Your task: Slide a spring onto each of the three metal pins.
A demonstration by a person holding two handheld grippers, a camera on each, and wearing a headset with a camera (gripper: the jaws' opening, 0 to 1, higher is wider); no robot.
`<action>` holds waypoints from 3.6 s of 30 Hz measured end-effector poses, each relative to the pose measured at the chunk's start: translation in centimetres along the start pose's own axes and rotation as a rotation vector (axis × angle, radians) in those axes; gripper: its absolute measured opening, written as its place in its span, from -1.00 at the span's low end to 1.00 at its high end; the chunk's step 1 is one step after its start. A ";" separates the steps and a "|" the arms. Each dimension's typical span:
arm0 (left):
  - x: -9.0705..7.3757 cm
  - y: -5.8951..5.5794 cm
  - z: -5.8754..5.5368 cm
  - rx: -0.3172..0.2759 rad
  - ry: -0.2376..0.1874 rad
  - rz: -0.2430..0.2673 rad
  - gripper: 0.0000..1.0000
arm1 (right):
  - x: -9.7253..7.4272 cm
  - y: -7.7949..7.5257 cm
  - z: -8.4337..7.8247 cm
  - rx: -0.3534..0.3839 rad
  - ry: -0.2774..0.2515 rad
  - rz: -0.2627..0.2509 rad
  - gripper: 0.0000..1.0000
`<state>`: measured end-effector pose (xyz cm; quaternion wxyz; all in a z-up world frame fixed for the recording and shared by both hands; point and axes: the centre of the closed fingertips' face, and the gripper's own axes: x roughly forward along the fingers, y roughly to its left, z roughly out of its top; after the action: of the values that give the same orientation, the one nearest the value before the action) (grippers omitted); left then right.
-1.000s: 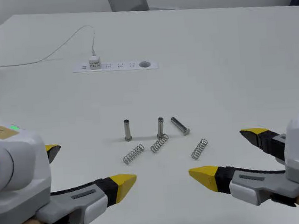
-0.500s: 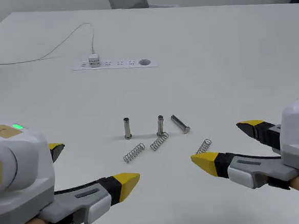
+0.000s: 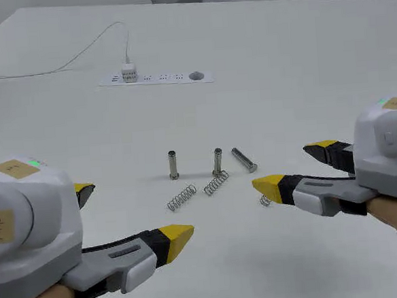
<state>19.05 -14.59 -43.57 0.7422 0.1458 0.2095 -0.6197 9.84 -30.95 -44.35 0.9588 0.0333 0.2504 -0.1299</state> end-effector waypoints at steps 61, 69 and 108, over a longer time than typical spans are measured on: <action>1.6 1.6 -1.2 -0.032 0.016 0.004 0.63 | 14.0 -3.3 -2.3 0.009 0.222 0.006 -0.65; 1.6 1.8 -1.3 -0.037 0.019 0.010 0.63 | 14.4 -3.4 -2.8 0.006 0.254 0.000 -0.74; 1.0 1.0 0.0 -0.025 -0.029 -0.007 0.56 | 10.7 -3.8 -1.3 0.096 0.237 0.016 -0.83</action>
<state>20.20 -15.26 -44.11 0.7446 0.1268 0.2067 -0.6219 17.23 -36.93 -50.75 0.9208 0.0963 0.3551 -0.1295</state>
